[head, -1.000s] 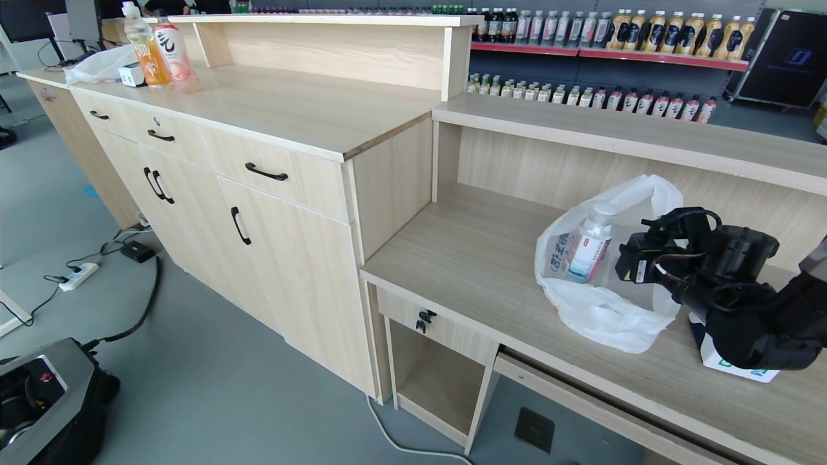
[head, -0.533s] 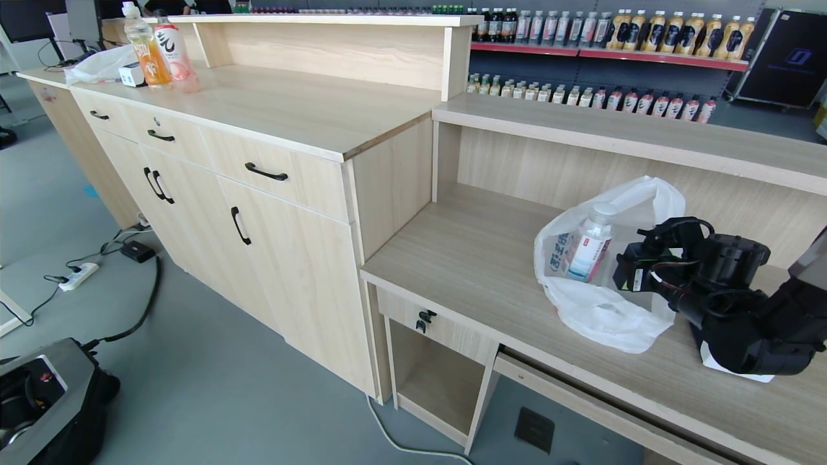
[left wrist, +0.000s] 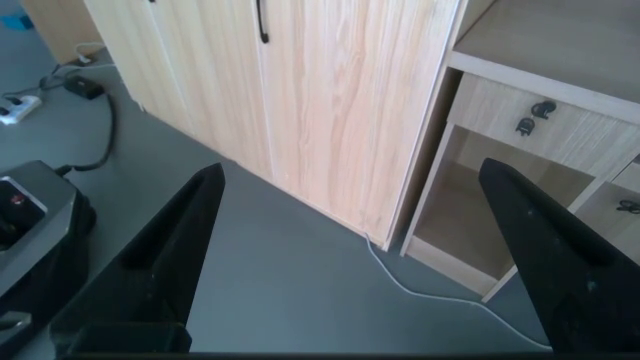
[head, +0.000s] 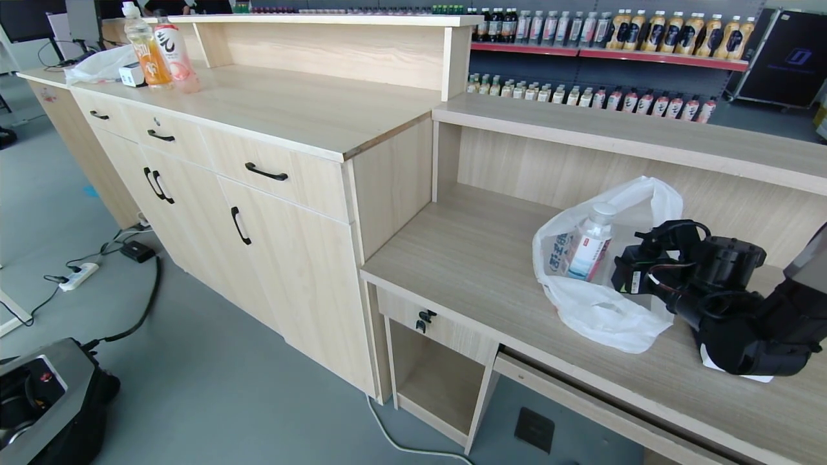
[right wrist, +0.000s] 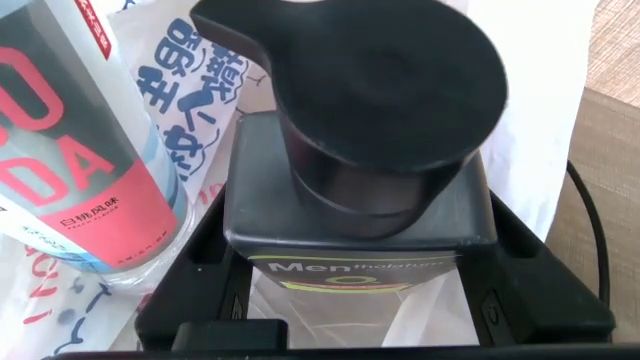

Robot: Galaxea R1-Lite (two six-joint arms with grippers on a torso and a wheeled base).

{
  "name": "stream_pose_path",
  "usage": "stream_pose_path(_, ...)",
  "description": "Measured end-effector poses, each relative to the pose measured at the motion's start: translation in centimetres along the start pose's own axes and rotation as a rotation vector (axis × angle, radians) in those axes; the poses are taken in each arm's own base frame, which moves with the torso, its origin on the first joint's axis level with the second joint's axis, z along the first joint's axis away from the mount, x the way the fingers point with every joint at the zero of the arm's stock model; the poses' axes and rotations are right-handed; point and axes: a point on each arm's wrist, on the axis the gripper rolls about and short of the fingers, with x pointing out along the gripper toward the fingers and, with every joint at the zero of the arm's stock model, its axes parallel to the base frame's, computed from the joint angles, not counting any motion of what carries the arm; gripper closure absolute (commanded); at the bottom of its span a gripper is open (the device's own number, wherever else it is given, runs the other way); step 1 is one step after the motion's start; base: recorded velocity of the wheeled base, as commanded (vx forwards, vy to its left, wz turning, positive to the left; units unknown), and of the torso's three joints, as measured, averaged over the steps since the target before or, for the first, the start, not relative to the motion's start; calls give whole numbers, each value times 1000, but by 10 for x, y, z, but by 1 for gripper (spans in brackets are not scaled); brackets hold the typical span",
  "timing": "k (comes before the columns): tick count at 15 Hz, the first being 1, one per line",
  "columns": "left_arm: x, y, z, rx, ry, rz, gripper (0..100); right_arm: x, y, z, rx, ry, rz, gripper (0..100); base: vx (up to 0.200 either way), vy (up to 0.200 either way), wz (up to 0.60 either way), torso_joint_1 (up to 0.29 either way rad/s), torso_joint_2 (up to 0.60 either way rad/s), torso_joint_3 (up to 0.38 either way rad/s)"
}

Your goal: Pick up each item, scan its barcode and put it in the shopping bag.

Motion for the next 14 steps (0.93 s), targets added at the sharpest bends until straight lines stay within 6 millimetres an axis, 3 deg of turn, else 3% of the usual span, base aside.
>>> stream_pose_path(14, 0, 0, 0, 0, 0, 1, 0, -1, -4, -7, 7, 27, -9, 100, 0, 0, 0, 0, 0, 0)
